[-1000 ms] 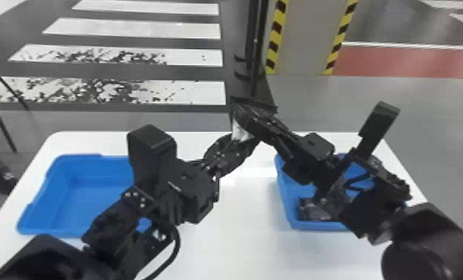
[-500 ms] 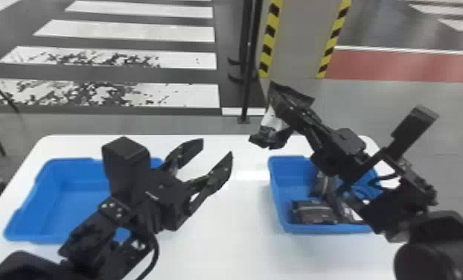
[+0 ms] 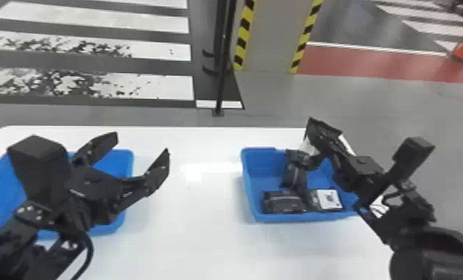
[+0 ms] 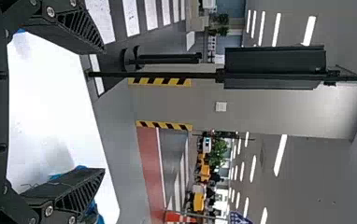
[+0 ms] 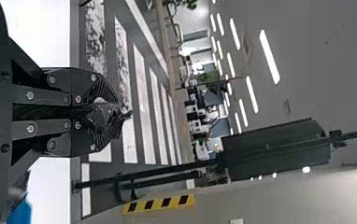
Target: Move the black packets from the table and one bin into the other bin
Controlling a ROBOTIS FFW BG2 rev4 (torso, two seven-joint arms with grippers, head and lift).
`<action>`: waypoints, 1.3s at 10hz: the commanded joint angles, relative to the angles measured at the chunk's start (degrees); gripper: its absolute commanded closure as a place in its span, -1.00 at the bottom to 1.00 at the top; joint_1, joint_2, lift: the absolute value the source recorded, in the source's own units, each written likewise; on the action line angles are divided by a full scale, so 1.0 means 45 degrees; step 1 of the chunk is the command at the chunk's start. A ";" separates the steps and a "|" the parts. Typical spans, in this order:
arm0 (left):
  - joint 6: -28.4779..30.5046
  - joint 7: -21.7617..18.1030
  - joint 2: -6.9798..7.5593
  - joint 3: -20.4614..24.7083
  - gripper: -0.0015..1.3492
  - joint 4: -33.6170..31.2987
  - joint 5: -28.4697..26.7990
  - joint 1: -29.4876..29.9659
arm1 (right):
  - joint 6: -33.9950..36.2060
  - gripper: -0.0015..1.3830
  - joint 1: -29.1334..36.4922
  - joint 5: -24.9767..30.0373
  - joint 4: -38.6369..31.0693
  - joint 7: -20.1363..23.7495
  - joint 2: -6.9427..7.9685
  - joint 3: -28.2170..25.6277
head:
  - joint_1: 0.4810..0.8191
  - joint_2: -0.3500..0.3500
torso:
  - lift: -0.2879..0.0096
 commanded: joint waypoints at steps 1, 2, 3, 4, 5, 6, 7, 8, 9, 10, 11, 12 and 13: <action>-0.0092 0.0000 -0.0021 -0.0024 -0.79 0.0000 -0.0013 0.0001 | -0.0031 0.68 -0.0240 0.0242 0.0971 0.0000 -0.0038 -0.0140 | 0.27 -0.65 | 0.20; -0.0061 0.0000 -0.0041 0.0001 -0.79 0.0000 -0.0039 0.0001 | -0.0093 0.61 -0.0334 0.0165 0.1315 0.0000 -0.0057 -0.0140 | 0.27 -0.70 | 0.20; -0.0186 0.0000 -0.0060 0.0052 -0.79 0.0000 -0.0039 0.0033 | -0.0468 0.22 -0.0303 0.0064 0.1471 0.0000 -0.0038 -0.0140 | 0.27 -0.72 | 0.20; -0.0436 0.0000 -0.0060 0.0052 -0.79 0.0000 -0.0115 0.0095 | -0.0531 -0.31 0.0072 0.0013 0.0940 0.0020 -0.0038 -0.0140 | 0.27 -0.73 | 0.20; -0.0842 0.0098 -0.0099 0.0153 -0.79 0.0000 -0.0140 0.0220 | -0.0656 -0.71 0.0916 0.0039 -0.0466 0.0000 0.0080 -0.0140 | 0.27 -0.73 | 0.20; -0.1373 0.0332 -0.0158 0.0280 -0.79 0.0000 -0.0166 0.0470 | -0.0749 -0.87 0.1854 0.0191 -0.2029 -0.0175 0.0431 -0.0267 | 0.27 -0.70 | 0.20; -0.2092 0.0781 -0.0217 0.0458 -0.80 0.0000 -0.0191 0.0845 | -0.1156 -0.82 0.2760 0.0216 -0.3154 -0.0488 0.0705 -0.0267 | 0.27 -0.67 | 0.20; -0.3154 0.1621 -0.0236 0.0509 -0.80 0.0000 -0.0191 0.1470 | -0.1593 -0.82 0.3510 0.0191 -0.3935 -0.0781 0.0900 -0.0140 | 0.27 -0.61 | 0.20; -0.4373 0.2871 -0.0236 0.0433 -0.82 0.0031 -0.0064 0.2189 | -0.2093 -0.82 0.4447 0.0292 -0.4904 -0.1523 0.0919 0.0368 | 0.27 -0.53 | 0.20; -0.5686 0.3555 -0.0275 0.0483 -0.84 0.0437 -0.0064 0.2658 | -0.2187 -0.82 0.5197 0.0648 -0.5654 -0.2109 0.0978 0.0546 | 0.27 -0.43 | 0.20; -0.6186 0.3555 -0.0392 0.0737 -0.84 0.0875 0.0190 0.2908 | -0.2187 -0.82 0.5760 0.0775 -0.5841 -0.2187 0.1037 0.0520 | 0.27 -0.38 | 0.20; -0.6311 0.3535 -0.0373 0.0737 -0.84 0.0875 0.0418 0.3126 | -0.2062 -0.82 0.6385 0.0749 -0.5935 -0.2226 0.1056 0.0546 | 0.27 -0.32 | 0.20; -0.6498 0.3457 -0.0314 0.0610 -0.83 0.0718 0.0520 0.3501 | -0.1687 -0.82 0.6885 0.0826 -0.6372 -0.2246 0.1095 0.0520 | 0.27 -0.29 | 0.20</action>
